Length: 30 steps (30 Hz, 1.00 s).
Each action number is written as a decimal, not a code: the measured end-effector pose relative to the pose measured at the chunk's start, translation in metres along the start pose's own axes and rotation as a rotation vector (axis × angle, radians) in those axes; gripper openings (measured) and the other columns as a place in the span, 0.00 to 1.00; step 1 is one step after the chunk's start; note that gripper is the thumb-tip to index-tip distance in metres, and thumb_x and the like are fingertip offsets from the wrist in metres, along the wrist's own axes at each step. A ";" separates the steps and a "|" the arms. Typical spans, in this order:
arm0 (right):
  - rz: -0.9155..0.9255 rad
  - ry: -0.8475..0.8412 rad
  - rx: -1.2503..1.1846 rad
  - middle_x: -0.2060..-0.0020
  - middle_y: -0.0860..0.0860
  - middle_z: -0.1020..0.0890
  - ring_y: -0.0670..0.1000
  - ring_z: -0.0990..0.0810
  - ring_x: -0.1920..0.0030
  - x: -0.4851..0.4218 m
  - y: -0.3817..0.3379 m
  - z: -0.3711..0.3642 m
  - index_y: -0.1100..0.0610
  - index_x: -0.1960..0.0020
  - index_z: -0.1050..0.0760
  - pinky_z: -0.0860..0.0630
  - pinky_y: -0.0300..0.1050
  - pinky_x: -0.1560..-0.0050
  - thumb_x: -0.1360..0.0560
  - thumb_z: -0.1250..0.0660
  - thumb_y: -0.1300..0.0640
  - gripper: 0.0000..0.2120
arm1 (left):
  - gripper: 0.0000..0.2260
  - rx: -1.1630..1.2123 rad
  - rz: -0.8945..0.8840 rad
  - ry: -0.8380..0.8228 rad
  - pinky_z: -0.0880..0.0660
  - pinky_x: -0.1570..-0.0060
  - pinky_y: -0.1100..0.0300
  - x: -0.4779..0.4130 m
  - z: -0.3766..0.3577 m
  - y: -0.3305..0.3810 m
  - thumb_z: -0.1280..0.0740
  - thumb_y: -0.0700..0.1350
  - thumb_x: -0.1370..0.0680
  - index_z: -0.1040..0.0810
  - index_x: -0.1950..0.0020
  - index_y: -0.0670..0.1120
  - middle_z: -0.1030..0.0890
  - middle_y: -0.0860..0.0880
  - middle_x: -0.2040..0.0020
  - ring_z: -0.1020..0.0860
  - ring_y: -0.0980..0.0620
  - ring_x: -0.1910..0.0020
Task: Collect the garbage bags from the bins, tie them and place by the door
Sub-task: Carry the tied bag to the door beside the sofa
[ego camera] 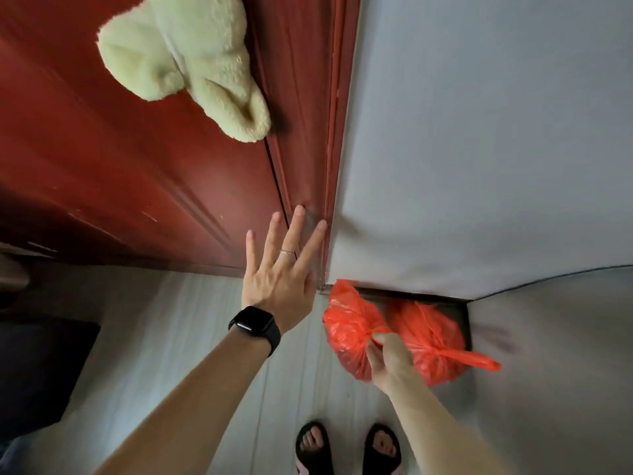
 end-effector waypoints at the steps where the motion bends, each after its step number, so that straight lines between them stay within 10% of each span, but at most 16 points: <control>1: 0.006 -0.006 -0.034 0.62 0.55 0.23 0.49 0.24 0.63 -0.012 0.000 -0.004 0.62 0.54 0.24 0.25 0.39 0.58 0.26 0.36 0.71 0.06 | 0.38 -0.022 -0.007 0.025 0.54 0.28 0.33 -0.003 -0.010 -0.002 0.37 0.47 0.25 0.53 0.20 0.58 0.57 0.50 0.19 0.51 0.41 0.20; 9: 0.058 -0.009 0.037 0.51 0.60 0.17 0.55 0.18 0.59 -0.067 -0.012 0.006 0.67 0.42 0.23 0.23 0.44 0.65 0.27 0.33 0.72 0.14 | 0.44 -0.123 -0.067 0.100 0.59 0.28 0.34 -0.009 -0.051 -0.014 0.32 0.46 0.30 0.53 0.19 0.56 0.59 0.48 0.19 0.54 0.40 0.20; 12: 0.064 -0.001 0.123 0.62 0.52 0.19 0.48 0.22 0.67 -0.056 -0.010 0.016 0.62 0.53 0.22 0.28 0.40 0.72 0.27 0.32 0.68 0.04 | 0.46 -0.139 -0.065 0.041 0.57 0.27 0.34 -0.005 -0.049 -0.015 0.30 0.46 0.31 0.54 0.19 0.57 0.60 0.48 0.19 0.53 0.41 0.20; 18: 0.209 -0.165 0.339 0.59 0.48 0.18 0.44 0.18 0.61 0.023 -0.029 0.021 0.55 0.47 0.21 0.24 0.40 0.61 0.25 0.31 0.62 0.08 | 0.38 -0.048 0.017 -0.346 0.48 0.24 0.40 0.009 -0.009 0.001 0.38 0.44 0.26 0.54 0.21 0.59 0.56 0.47 0.18 0.47 0.42 0.21; 22: 0.556 -0.186 0.768 0.50 0.47 0.16 0.47 0.20 0.45 0.125 -0.062 0.030 0.53 0.47 0.18 0.30 0.39 0.48 0.25 0.30 0.58 0.08 | 0.29 0.028 0.098 -0.616 0.46 0.24 0.46 0.029 0.061 0.017 0.43 0.47 0.23 0.45 0.22 0.57 0.28 0.47 0.28 0.38 0.45 0.25; 26: 0.878 -0.258 1.141 0.64 0.39 0.15 0.49 0.17 0.59 0.237 -0.076 0.038 0.45 0.51 0.21 0.29 0.26 0.67 0.22 0.35 0.53 0.04 | 0.22 0.115 0.164 -0.680 0.39 0.28 0.47 0.048 0.145 0.025 0.45 0.50 0.22 0.35 0.26 0.57 0.24 0.47 0.33 0.27 0.43 0.35; 30: 1.196 -0.345 1.314 0.46 0.45 0.15 0.50 0.21 0.43 0.349 -0.075 0.052 0.48 0.43 0.19 0.27 0.45 0.40 0.23 0.34 0.51 0.11 | 0.19 0.259 0.257 -0.557 0.30 0.39 0.51 0.087 0.242 0.024 0.44 0.53 0.22 0.29 0.32 0.59 0.21 0.51 0.36 0.24 0.44 0.39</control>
Point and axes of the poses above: each hand's wrist, its own x-axis away from the middle knuckle, its own z-axis out of the back of the hand, y = z × x, the point moved 2 cm from there along -x, towards the middle knuckle
